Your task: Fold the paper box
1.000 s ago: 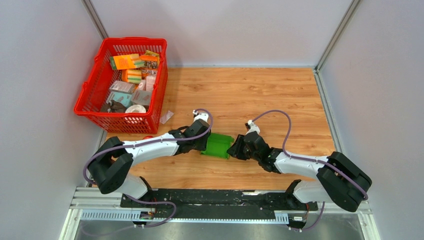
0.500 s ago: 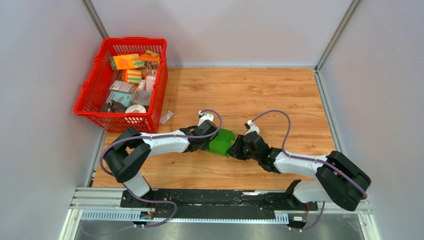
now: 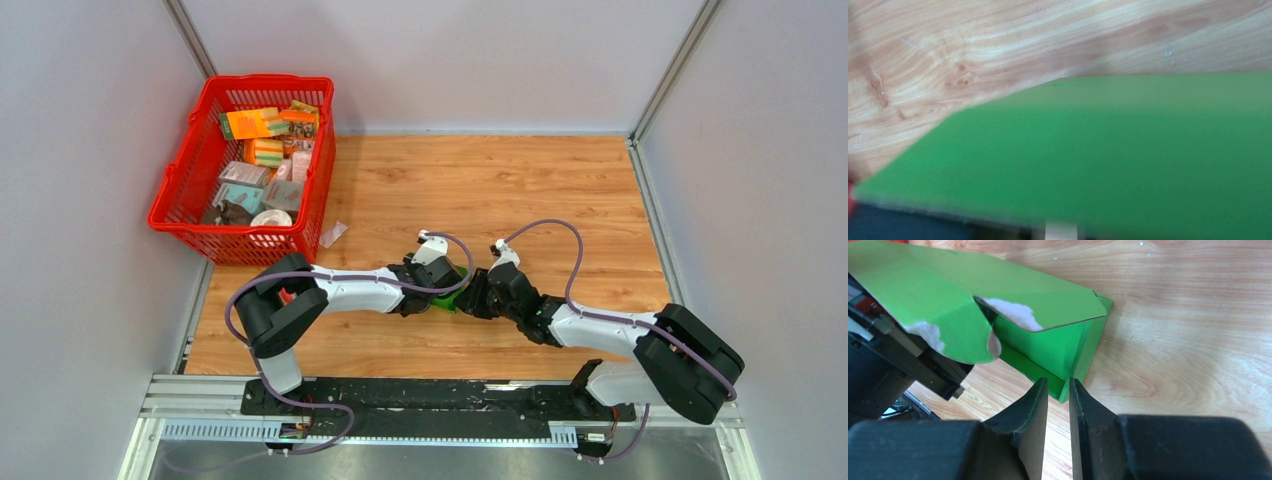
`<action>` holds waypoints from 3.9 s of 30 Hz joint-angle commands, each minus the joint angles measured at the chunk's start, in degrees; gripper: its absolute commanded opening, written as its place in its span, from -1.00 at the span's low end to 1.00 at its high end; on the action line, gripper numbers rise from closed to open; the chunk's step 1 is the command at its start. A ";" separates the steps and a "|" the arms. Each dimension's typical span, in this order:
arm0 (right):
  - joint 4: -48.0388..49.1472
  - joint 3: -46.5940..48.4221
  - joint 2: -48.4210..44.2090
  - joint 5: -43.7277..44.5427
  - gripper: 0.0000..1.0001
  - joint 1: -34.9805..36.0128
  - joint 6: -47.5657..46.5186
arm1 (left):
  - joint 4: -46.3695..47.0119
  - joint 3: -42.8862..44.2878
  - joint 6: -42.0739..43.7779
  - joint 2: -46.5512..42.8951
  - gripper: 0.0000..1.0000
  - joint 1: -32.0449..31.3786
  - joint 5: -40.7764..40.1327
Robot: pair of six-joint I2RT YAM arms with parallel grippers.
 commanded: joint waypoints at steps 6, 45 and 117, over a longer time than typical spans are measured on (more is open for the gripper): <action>0.40 -0.44 -2.17 1.41 -0.50 0.15 -0.67 | 0.61 -4.76 -0.14 -13.12 -0.26 4.02 14.81; 2.60 0.88 1.96 1.41 -0.53 0.15 0.04 | -1.15 0.69 2.67 7.26 -1.00 -0.45 -2.49; -3.29 -1.32 -6.48 4.66 -0.55 -0.11 -1.63 | 29.70 -21.10 -6.55 -20.78 -0.28 21.78 40.56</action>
